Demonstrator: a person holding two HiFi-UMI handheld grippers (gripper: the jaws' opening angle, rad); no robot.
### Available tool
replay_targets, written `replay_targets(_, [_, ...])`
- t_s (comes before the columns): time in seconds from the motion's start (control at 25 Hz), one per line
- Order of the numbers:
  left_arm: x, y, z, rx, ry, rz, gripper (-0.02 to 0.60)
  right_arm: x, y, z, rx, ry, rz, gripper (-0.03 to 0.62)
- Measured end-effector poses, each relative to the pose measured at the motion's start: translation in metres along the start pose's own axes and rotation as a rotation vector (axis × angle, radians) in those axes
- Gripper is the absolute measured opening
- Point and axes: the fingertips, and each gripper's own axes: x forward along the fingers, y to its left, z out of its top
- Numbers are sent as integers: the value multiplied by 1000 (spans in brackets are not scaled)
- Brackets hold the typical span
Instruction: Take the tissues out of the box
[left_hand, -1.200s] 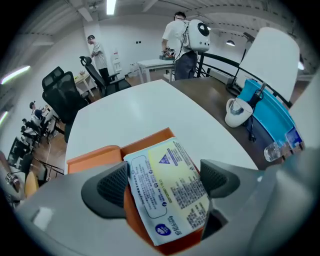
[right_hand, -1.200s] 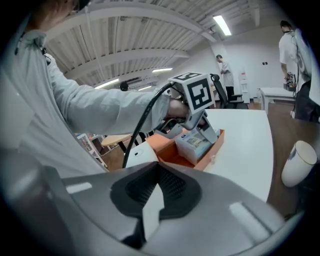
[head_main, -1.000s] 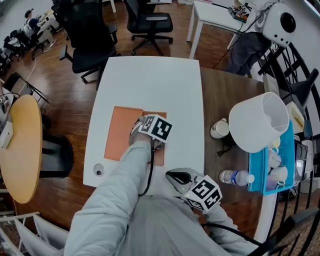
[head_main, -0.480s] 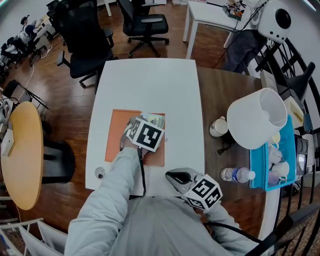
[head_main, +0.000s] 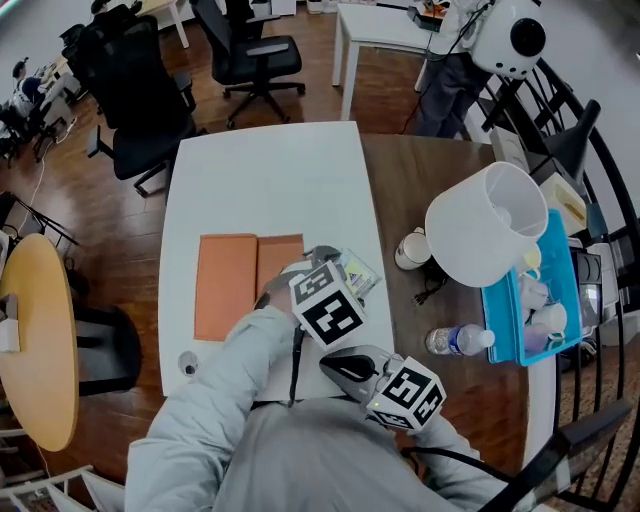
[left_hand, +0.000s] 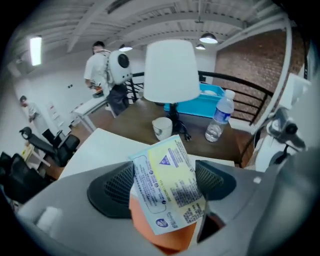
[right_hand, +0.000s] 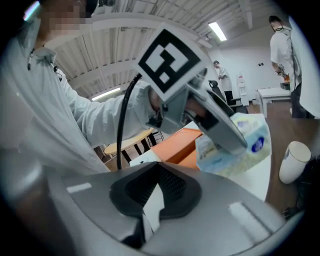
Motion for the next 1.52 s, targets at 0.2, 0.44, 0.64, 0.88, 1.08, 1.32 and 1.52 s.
replay_targets(0.2, [66,-37,-14,164,144,-91,405,-9,2,-16,42,0,-17,2])
replay_targets(0.44, [99,-50,-22,218,198,-128,405,-21,-1,-26,89,-14,-34,2])
replay_targets(0.64, [79,-41,-5,164,84,-108,450,-22,-6,-28,105,-20,-34,2])
replay_targets(0.88, [-29,-17,5,31,-250,-26,400,-18,-3,-18,77,-36,4,2])
replay_targets(1.08, [-171,4,-30,-161,-690,121,142,-18,-2,1,65,-78,43,3])
replay_targets(1.32, [-209,-11,-124,-386,-687,160,15,1,-1,15,36,-50,63,3])
replay_targets(1.52, [-197,-36,-153,-463,-648,145,15,16,5,18,41,-27,78,2])
